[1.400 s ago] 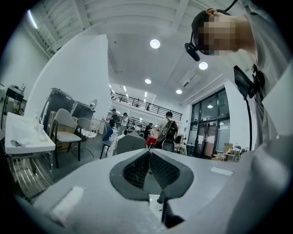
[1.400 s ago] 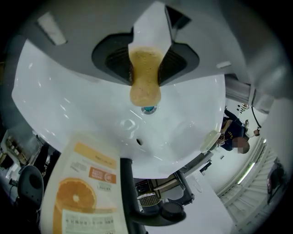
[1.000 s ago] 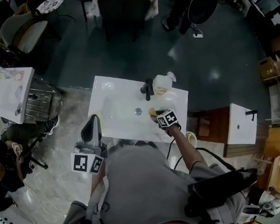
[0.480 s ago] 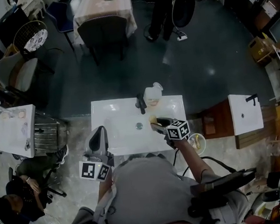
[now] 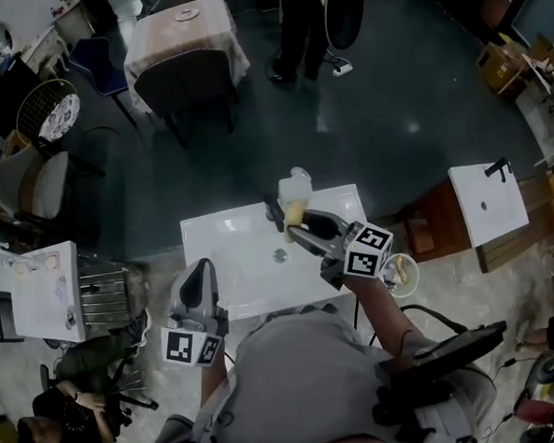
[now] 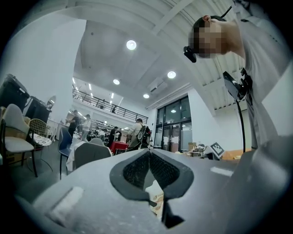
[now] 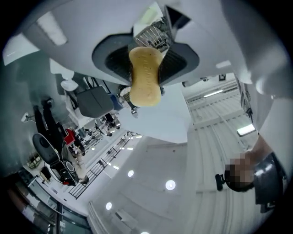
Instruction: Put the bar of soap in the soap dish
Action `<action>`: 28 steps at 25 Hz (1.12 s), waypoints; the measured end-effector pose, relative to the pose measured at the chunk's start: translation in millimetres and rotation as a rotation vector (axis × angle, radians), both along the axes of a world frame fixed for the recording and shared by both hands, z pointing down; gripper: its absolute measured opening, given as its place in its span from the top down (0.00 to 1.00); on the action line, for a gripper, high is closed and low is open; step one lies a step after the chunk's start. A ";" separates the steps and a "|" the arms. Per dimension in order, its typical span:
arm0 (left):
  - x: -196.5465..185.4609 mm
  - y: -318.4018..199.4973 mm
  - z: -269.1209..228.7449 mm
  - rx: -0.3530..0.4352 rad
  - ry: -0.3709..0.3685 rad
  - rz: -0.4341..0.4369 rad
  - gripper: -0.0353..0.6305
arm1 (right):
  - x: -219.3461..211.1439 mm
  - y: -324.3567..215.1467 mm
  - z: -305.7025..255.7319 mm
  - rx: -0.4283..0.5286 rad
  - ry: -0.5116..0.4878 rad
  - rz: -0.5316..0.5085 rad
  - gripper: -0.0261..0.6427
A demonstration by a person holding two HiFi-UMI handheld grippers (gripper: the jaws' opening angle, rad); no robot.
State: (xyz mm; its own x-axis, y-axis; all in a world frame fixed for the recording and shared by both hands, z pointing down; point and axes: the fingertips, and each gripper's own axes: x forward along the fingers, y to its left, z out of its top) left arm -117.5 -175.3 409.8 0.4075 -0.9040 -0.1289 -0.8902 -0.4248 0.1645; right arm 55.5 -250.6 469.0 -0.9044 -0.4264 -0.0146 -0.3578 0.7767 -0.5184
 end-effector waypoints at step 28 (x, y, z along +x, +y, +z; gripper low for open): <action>-28.2 19.2 11.2 -0.027 0.020 -0.094 0.95 | -40.3 14.9 -16.1 -0.044 0.007 -0.077 0.69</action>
State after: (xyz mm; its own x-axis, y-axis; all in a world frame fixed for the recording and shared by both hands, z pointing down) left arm -145.7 -156.1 421.0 0.3183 -0.9414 -0.1112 -0.9223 -0.3347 0.1933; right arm 15.2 -235.8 452.9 -0.9347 -0.3553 0.0095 -0.3015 0.7785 -0.5505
